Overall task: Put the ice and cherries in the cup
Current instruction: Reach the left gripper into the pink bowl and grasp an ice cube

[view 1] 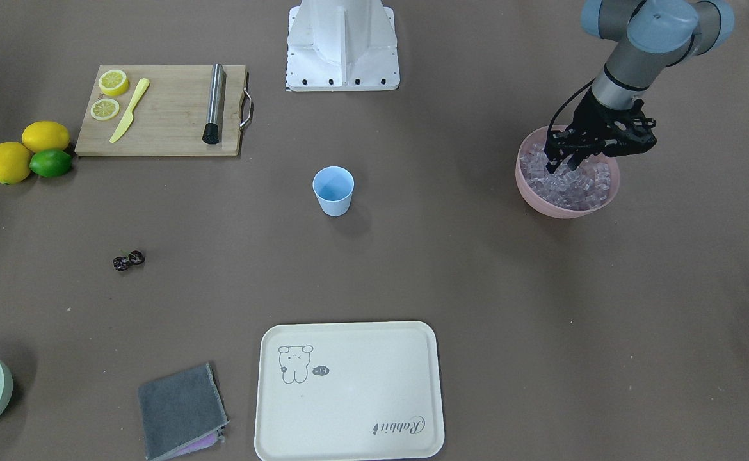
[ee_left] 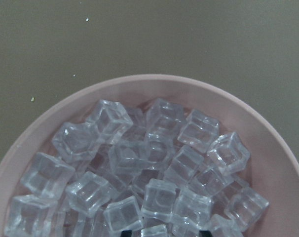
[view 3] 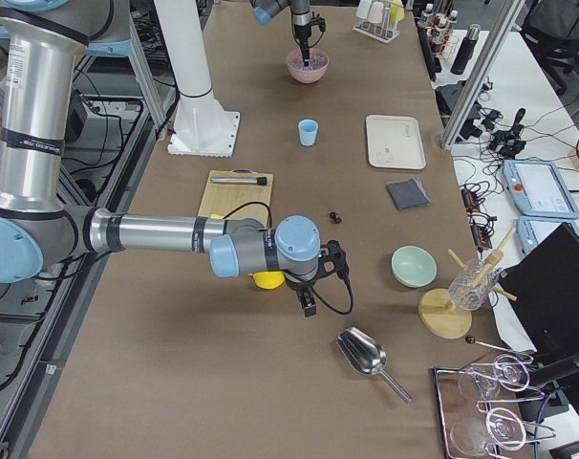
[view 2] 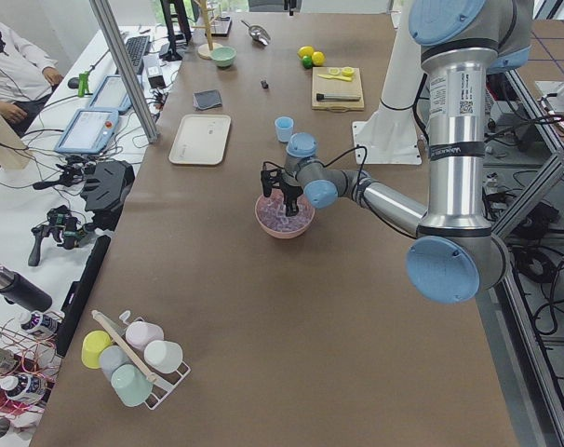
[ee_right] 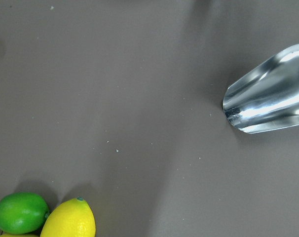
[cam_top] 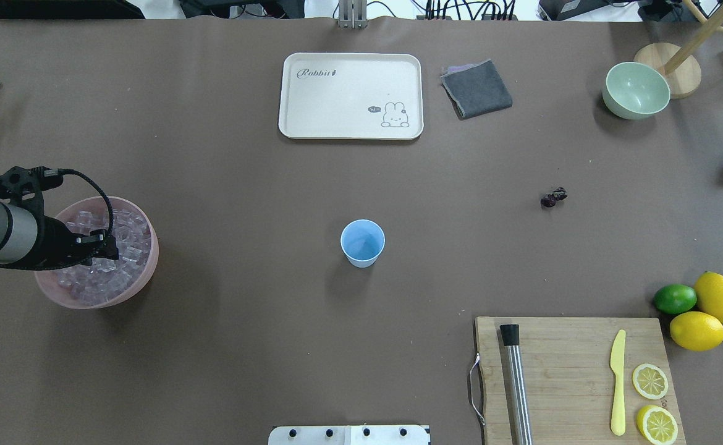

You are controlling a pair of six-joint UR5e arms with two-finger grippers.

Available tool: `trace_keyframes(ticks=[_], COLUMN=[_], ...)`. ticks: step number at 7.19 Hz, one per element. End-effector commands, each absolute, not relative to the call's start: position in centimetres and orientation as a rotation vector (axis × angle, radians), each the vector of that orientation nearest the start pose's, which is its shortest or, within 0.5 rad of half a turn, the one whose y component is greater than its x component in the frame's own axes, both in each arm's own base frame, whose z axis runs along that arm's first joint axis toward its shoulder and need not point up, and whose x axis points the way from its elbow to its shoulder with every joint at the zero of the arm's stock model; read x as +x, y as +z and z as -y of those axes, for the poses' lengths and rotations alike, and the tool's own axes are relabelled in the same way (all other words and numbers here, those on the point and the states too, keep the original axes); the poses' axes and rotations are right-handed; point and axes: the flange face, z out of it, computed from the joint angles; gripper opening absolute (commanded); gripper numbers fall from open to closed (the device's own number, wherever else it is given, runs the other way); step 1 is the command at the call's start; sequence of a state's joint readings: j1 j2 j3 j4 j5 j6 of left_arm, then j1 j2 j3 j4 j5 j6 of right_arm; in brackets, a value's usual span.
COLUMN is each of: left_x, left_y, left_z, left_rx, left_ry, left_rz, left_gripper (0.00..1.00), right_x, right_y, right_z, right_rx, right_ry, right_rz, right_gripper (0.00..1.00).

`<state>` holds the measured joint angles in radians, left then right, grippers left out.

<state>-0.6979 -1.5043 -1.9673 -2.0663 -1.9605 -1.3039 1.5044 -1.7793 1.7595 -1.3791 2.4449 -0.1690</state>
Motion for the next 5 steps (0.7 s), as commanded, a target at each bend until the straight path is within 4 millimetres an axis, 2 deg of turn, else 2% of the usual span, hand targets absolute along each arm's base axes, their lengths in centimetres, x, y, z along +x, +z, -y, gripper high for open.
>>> trace_keyframes(ticks=[1,5], left_x=[30.47,30.64], left_y=[45.1,45.25], left_z=[37.93,37.68], left_rx=[0.05,0.045], left_ry=[-0.241,-0.236], left_rz=[-0.889,-0.887], left_gripper=[0.51,0.48], right_x=[2.83,2.58], right_y=[63.2,63.26], right_z=[41.62,41.56], right_rx=[0.202,0.191], right_ry=[-0.291,-0.282], right_rz=[0.867,0.869], right_gripper=[0.99,0.99])
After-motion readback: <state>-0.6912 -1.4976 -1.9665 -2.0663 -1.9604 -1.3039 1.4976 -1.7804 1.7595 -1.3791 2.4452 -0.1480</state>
